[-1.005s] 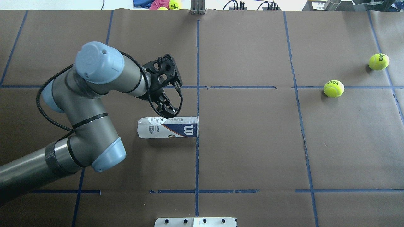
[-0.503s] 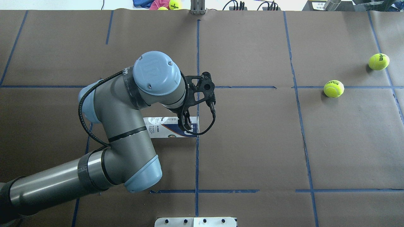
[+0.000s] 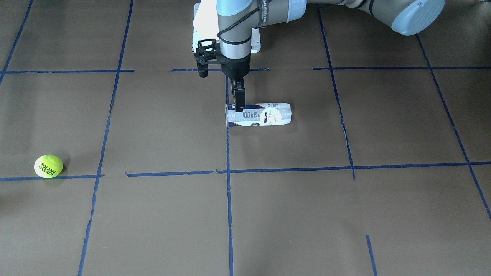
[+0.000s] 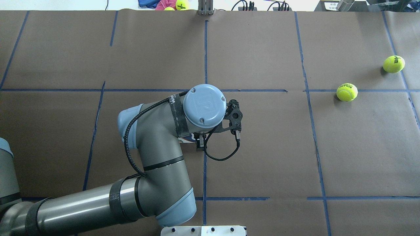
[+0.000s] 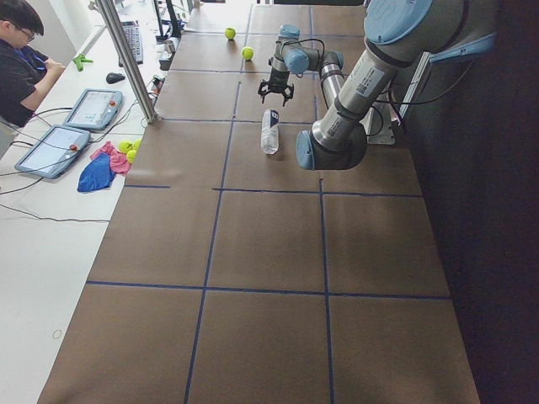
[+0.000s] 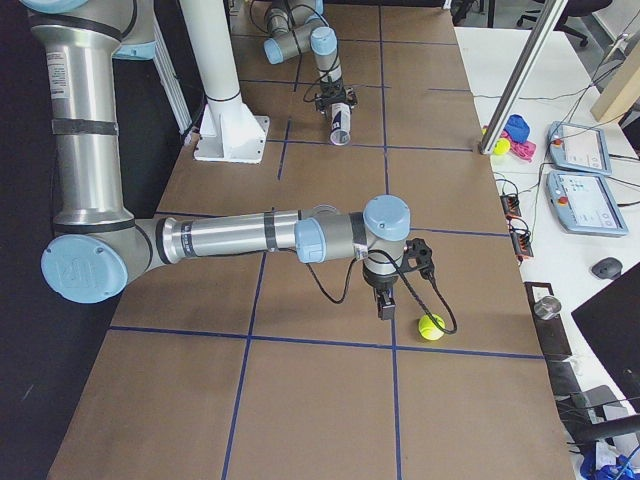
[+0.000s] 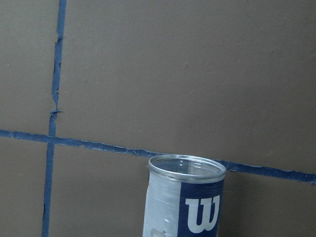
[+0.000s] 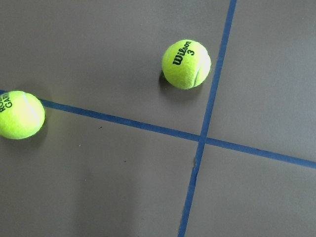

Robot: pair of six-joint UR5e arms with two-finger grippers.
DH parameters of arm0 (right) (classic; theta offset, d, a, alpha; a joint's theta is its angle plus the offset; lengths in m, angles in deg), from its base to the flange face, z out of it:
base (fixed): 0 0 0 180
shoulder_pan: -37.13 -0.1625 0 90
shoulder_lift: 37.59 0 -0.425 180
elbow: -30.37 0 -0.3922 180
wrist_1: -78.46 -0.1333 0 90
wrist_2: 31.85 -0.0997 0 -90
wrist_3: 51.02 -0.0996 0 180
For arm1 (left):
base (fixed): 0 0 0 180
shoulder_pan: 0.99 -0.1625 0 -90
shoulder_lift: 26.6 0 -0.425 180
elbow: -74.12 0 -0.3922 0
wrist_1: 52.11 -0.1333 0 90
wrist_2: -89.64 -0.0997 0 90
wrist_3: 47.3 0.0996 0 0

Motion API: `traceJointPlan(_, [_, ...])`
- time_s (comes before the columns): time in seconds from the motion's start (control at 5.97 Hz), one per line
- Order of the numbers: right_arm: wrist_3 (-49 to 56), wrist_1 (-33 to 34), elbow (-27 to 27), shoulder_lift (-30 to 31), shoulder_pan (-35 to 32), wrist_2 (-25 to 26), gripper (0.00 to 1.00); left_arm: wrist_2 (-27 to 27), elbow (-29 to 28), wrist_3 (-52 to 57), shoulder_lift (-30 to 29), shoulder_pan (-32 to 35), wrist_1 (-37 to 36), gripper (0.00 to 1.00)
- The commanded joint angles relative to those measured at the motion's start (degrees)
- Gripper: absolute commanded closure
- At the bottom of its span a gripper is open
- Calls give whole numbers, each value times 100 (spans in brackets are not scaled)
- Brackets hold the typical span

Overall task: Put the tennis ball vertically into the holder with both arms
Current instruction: 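Close the left gripper around the can near its open end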

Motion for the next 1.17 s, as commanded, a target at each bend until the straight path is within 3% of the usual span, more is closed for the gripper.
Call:
traceJointPlan(0.0, [0, 0, -1, 3, 0, 0, 0, -29, -526, -46, -237, -31, 21, 0])
traceJointPlan(1.01, [9, 0, -10, 20, 9, 0, 0, -20, -1284, -214, -150, -119, 681, 0])
